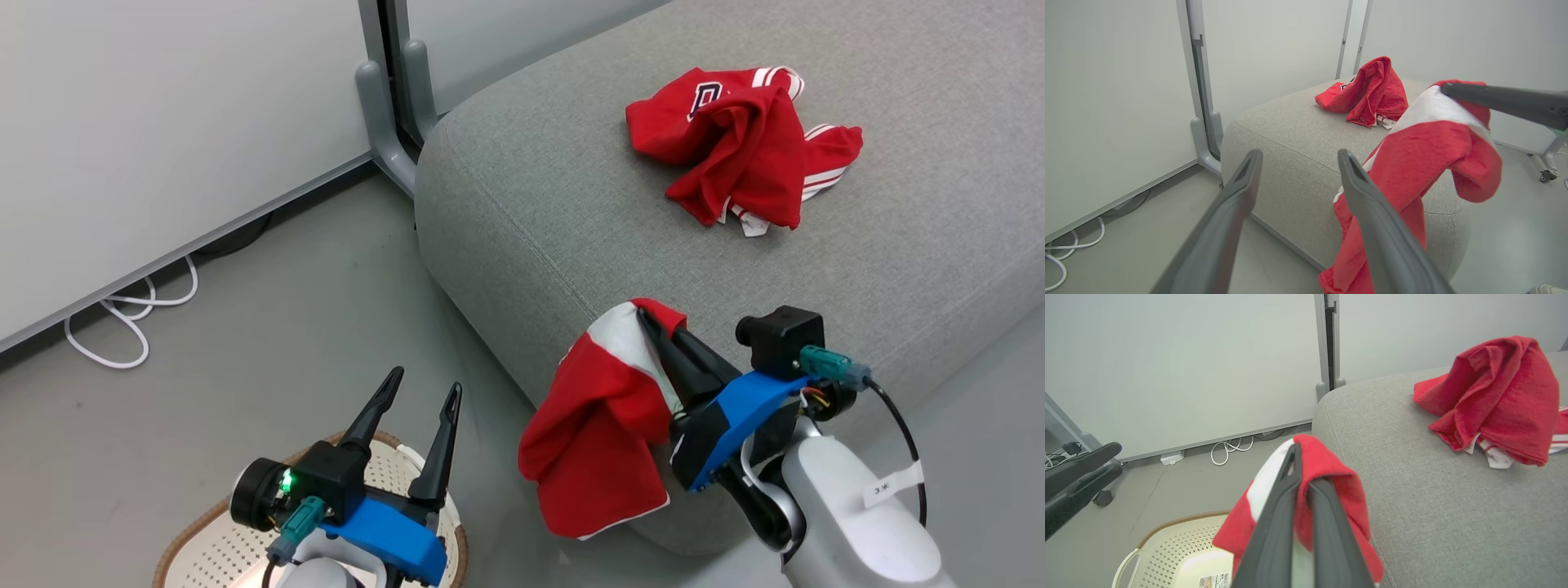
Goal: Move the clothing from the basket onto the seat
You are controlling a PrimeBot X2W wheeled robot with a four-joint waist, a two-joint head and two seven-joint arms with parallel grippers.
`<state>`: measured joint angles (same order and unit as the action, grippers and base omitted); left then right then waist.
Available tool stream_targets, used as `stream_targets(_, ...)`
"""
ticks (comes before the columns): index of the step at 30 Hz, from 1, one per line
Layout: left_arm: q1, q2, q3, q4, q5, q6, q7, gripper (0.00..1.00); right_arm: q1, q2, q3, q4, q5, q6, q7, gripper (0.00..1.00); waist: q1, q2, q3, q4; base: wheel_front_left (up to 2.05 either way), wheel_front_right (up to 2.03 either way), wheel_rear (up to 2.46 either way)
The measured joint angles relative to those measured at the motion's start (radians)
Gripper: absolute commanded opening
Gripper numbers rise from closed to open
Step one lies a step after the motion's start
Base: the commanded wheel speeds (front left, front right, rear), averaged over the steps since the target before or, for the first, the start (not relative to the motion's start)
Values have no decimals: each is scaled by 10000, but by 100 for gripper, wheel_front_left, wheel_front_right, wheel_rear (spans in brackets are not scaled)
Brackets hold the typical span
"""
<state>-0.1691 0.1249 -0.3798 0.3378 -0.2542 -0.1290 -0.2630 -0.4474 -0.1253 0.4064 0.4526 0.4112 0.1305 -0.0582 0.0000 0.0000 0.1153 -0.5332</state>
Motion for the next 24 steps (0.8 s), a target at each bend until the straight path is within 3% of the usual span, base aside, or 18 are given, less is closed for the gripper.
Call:
stream_targets(6,-131,48,12,-65,15,0,0,100,-585,-165,-460,-236,-31,0,146,0,0,0,260,148,0,0,0)
stream_targets(11,-357,217,42,-221,161,0,0,100,-1732,-1177,-922,-780,-372,0,840,0,0,0,705,331,0,0,0)
stream_targets(14,-612,435,82,-343,274,0,0,100,-3010,-1992,-1632,-1164,-291,2,1461,0,1,0,1212,433,0,0,0)
stream_targets(20,-1117,961,21,-545,456,0,0,100,-4952,-2752,-3055,-1195,2,2,1979,0,1,0,2197,536,0,0,0)
stream_targets(24,-1716,1348,-201,-765,539,0,0,100,-5972,-3601,-4073,-1003,-48,2,1946,0,2,0,2954,676,0,0,0)
